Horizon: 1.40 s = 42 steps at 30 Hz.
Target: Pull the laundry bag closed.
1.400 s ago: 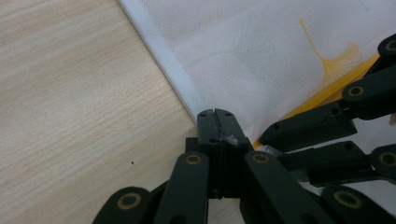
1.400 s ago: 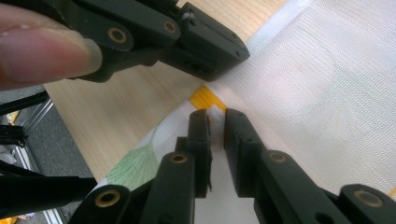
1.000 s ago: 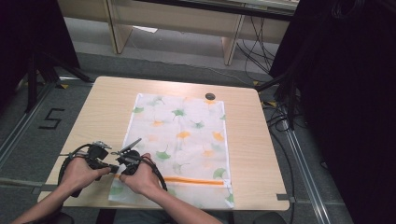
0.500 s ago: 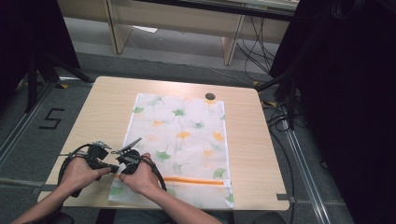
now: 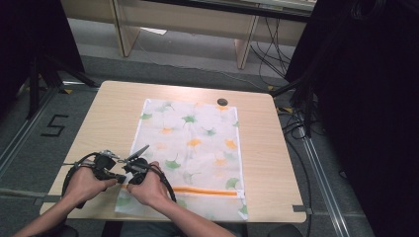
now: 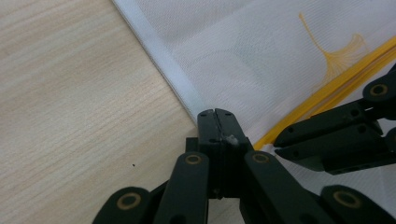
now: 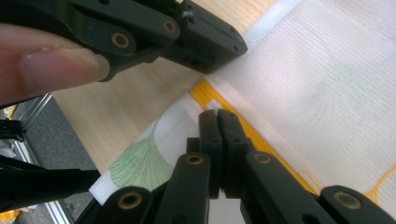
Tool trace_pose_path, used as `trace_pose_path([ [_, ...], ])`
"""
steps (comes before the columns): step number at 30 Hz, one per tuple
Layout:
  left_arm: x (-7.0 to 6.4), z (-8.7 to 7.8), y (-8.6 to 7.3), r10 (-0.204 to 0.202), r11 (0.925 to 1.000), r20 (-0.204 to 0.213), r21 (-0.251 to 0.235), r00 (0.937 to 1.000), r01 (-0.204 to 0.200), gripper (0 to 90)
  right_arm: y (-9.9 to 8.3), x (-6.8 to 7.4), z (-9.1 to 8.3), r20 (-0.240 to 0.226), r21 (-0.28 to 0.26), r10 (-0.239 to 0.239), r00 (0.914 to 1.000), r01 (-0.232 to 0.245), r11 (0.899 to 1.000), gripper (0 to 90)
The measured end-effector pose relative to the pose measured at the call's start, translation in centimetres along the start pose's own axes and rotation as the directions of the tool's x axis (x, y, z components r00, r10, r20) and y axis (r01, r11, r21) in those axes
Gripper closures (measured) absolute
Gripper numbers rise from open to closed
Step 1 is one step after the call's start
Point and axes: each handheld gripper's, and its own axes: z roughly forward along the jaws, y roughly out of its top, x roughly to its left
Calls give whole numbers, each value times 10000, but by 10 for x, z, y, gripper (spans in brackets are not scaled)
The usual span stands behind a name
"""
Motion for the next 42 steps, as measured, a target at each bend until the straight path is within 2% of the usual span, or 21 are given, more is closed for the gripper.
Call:
trace_pose_path([
  [1,0,0,0,0,10000,0,0,10000,0,896,0,0,0,0,0,0,10000,0,10000,900],
  [3,-1,0,0,194,9998,-28,45,9998,-194,897,1,1,-3,-11,285,354,9994,-353,9990,900],
  [5,-1,0,0,310,9995,-70,95,9995,-310,897,1,-1,-1,120,240,136,9998,-139,9996,900],
  [6,-2,0,0,229,9997,-122,-4,9997,-229,897,1,-3,-2,115,303,-153,9998,150,9994,900],
  [8,-2,0,0,254,9997,-128,23,9996,-253,897,1,-2,-3,196,496,-99,9998,89,9987,900],
  [9,-2,0,0,264,9996,-125,26,9996,-263,898,2,0,-4,184,431,89,9998,-97,9990,900],
  [12,-2,0,0,263,9997,-131,25,9996,-263,898,1,-2,-6,337,562,-136,9993,117,9984,900],
  [13,-2,0,0,275,9996,-128,24,9995,-274,898,1,-1,-8,284,467,128,9995,-141,9988,900],
  [14,-2,0,0,270,9996,-122,22,9996,-270,898,0,-3,-9,271,560,-102,9996,87,9984,900],
  [15,-2,0,0,265,9996,-120,26,9996,-264,898,0,-2,-9,363,586,161,9992,-182,9981,900],
  [17,-2,0,0,258,9997,-116,28,9996,-258,898,0,-2,-9,363,584,113,9993,-134,9982,900],
  [18,-2,0,0,263,9997,-120,25,9996,-262,898,0,-4,-10,416,671,-107,9991,79,9977,900],
  [19,-2,0,0,264,9996,-140,18,9996,-264,898,0,-4,-13,323,776,-78,9994,53,9970,900],
  [22,-2,0,0,252,9997,-126,13,9996,-252,898,1,-1,-13,384,792,383,9985,-413,9960,900],
  [24,-2,0,0,247,9997,-128,13,9996,-246,898,1,-3,-13,366,834,162,9992,-192,9963,900],
  [26,-2,0,0,244,9997,-132,13,9996,-244,898,1,-3,-14,444,969,285,9986,-327,9948,900],
  [28,-2,0,0,236,9997,-134,16,9996,-235,898,1,-4,-15,477,1033,167,9987,-216,9944,900],
  [30,-2,0,0,235,9997,-136,19,9996,-235,898,1,-4,-16,549,1115,333,9979,-392,9930,900],
  [31,-2,0,0,228,9997,-128,20,9997,-227,899,1,-6,-17,521,1158,105,9986,-164,9931,900],
  [38,-2,0,0,212,9998,-124,16,9997,-212,899,0,-9,-19,483,1191,375,9981,-430,9919,900],
  [42,-2,0,0,205,9998,-130,22,9997,-205,899,-1,-10,-21,527,1266,325,9981,-389,9912,900],
])
